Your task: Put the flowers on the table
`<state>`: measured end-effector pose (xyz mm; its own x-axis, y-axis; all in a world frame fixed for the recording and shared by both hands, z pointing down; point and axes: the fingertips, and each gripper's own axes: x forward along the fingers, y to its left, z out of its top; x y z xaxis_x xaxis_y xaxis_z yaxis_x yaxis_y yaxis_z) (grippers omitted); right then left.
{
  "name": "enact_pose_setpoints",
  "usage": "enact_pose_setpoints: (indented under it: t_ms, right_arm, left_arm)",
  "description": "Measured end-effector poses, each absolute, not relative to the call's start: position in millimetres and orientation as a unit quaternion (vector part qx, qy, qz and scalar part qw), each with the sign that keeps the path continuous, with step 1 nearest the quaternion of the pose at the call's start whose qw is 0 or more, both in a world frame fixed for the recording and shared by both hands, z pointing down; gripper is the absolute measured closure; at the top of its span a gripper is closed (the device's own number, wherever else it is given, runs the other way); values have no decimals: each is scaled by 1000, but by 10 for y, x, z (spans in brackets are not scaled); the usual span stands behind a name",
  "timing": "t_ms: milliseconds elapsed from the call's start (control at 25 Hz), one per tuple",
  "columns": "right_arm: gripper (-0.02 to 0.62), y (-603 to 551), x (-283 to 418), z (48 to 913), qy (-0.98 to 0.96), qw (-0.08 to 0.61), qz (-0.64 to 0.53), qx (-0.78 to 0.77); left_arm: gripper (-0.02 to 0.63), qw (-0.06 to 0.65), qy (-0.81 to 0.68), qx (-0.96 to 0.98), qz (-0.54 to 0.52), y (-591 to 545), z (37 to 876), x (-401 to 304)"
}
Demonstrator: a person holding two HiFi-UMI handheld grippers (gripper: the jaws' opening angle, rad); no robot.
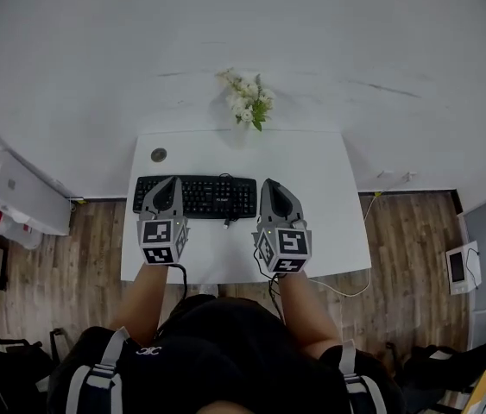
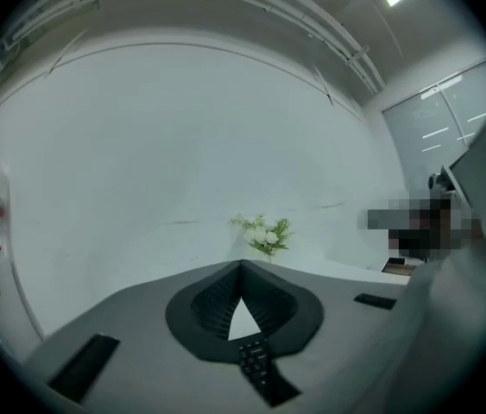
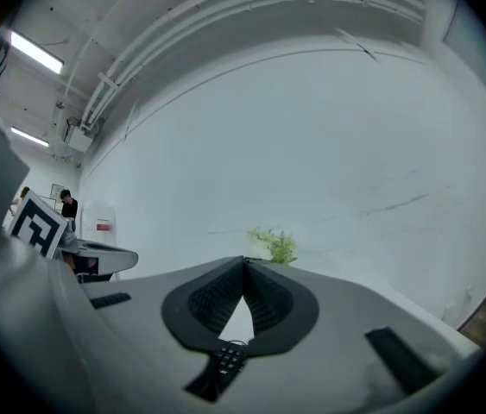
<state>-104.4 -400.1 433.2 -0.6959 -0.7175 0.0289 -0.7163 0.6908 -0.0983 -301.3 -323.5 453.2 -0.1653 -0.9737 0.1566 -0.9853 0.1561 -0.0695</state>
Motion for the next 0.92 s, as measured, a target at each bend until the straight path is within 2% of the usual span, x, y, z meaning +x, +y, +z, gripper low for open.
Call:
enact_pose_setpoints:
  t_ms: [920]
  right_arm:
    - [594,-3779,-1024,4371,926,-1,-52,-375]
  left_arm:
    - [601,44,-752,652,79,-3025,4622,-2820]
